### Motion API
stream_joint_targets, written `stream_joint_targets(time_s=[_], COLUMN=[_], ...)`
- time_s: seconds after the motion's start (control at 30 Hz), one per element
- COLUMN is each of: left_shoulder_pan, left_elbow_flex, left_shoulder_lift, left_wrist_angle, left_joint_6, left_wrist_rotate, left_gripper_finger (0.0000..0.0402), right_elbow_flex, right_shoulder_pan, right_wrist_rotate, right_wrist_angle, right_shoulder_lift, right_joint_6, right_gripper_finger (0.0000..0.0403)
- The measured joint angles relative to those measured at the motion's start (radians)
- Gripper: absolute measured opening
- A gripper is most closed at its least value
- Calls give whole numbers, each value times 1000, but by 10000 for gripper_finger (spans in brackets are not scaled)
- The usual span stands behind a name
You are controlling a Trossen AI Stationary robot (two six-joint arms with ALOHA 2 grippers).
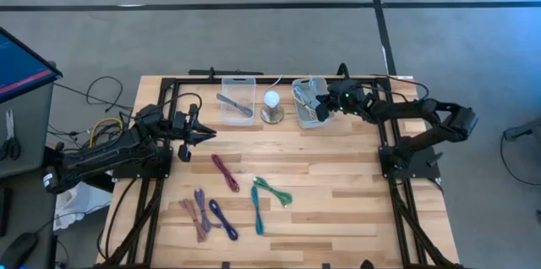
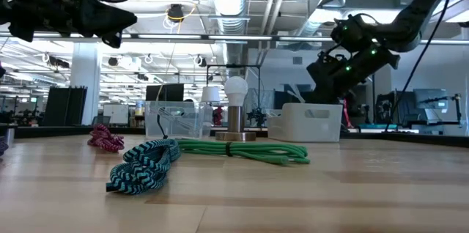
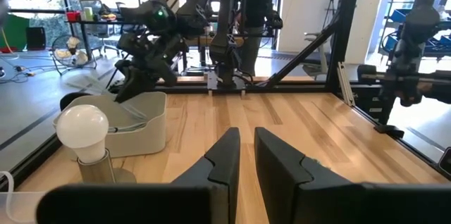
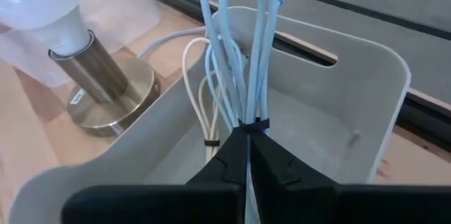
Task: Pick & Place USB Port
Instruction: Put the light blue charger cable into the gray bin
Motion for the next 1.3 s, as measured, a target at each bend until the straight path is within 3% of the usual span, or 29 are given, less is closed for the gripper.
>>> stream_joint_targets(time_s=[0.33, 0.6, 0.83, 1.3], left_shoulder_pan=[0, 0, 0, 0], left_elbow_flex=[0, 0, 0, 0], left_shoulder_lift=[14, 14, 14, 14], left_wrist_angle=[0, 0, 0, 0], left_joint_6=[0, 0, 0, 0], left_wrist_rotate=[0, 0, 0, 0], left_gripper_finger=[44, 44, 44, 44], right_elbow_flex=[55, 110, 115, 115], right_shoulder_pan=[-3, -2, 0, 0], right_wrist_rotate=[3, 3, 4, 6], right_wrist_angle=[-10, -190, -191, -190], right_shoulder_lift=[-1, -1, -2, -2], right_joint_6=[-5, -9, -9, -36], right_gripper_finger=[47, 64, 82, 219])
